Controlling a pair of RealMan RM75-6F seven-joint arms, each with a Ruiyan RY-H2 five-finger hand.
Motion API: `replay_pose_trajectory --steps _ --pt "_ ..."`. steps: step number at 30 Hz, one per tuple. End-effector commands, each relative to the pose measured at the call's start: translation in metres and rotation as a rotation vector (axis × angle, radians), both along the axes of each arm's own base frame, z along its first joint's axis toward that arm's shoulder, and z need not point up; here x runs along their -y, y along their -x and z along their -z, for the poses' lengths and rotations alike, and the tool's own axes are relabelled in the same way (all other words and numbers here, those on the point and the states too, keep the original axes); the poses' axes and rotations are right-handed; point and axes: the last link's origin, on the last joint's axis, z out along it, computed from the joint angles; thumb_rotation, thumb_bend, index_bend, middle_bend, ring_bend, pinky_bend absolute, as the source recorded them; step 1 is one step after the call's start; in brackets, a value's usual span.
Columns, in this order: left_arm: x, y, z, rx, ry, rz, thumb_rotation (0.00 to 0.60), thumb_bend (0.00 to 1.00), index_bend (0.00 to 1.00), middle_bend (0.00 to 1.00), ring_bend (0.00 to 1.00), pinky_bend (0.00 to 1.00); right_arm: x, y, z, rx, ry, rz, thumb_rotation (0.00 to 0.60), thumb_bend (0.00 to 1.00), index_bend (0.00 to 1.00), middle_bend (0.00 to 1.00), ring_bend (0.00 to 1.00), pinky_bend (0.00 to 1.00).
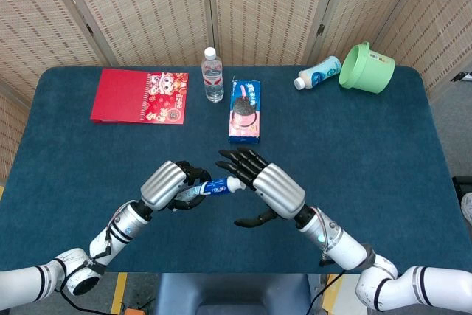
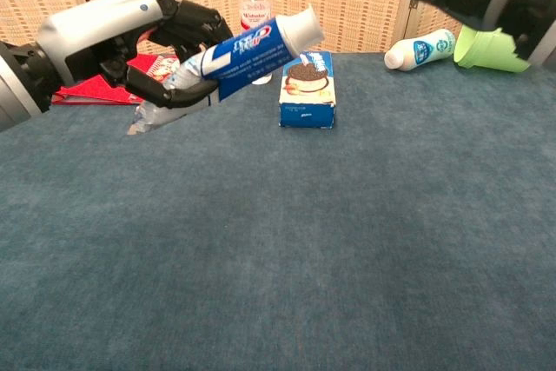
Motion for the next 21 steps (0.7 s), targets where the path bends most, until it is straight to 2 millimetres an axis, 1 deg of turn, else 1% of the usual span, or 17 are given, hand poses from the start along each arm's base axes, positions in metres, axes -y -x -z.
replay_pose_trajectory --steps 1,4,6,8,13,17,18,21 --pt "-0.002 0.015 0.01 -0.1 -0.033 0.02 0.6 0.58 0.74 0.83 0.72 0.54 -0.001 0.013 -0.016 -0.017 0.042 0.023 0.007 0.0 0.0 0.0 0.0 0.0" --pt "-0.007 0.028 0.021 -0.212 -0.072 0.043 0.6 0.58 0.74 0.83 0.71 0.54 -0.002 0.024 -0.027 -0.04 0.072 0.048 0.007 0.0 0.0 0.0 0.0 0.0" --pt "-0.01 0.037 0.028 -0.292 -0.073 0.031 0.6 0.58 0.72 0.83 0.7 0.54 -0.003 0.031 -0.033 -0.051 0.089 0.064 0.007 0.0 0.0 0.0 0.0 0.0" --pt "-0.013 0.044 0.036 -0.383 -0.056 0.004 0.6 0.58 0.69 0.82 0.67 0.52 -0.004 0.037 -0.038 -0.054 0.101 0.081 0.008 0.0 0.0 0.0 0.0 0.0" --pt "-0.017 0.049 0.048 -0.504 -0.028 -0.063 0.6 0.57 0.58 0.73 0.59 0.47 -0.006 0.052 -0.047 -0.074 0.128 0.109 0.006 0.0 0.0 0.0 0.0 0.0" --pt "-0.021 0.052 0.052 -0.557 -0.033 -0.114 0.6 0.5 0.47 0.63 0.51 0.44 -0.006 0.061 -0.052 -0.082 0.139 0.132 0.006 0.0 0.0 0.0 0.0 0.0" --pt "-0.022 0.054 0.053 -0.566 -0.026 -0.132 0.6 0.48 0.43 0.59 0.48 0.43 -0.006 0.063 -0.053 -0.081 0.141 0.136 0.006 0.0 0.0 0.0 0.0 0.0" --pt "-0.024 0.056 0.054 -0.571 -0.009 -0.209 0.6 0.38 0.23 0.41 0.32 0.38 -0.006 0.067 -0.056 -0.084 0.148 0.147 0.006 0.0 0.0 0.0 0.0 0.0"
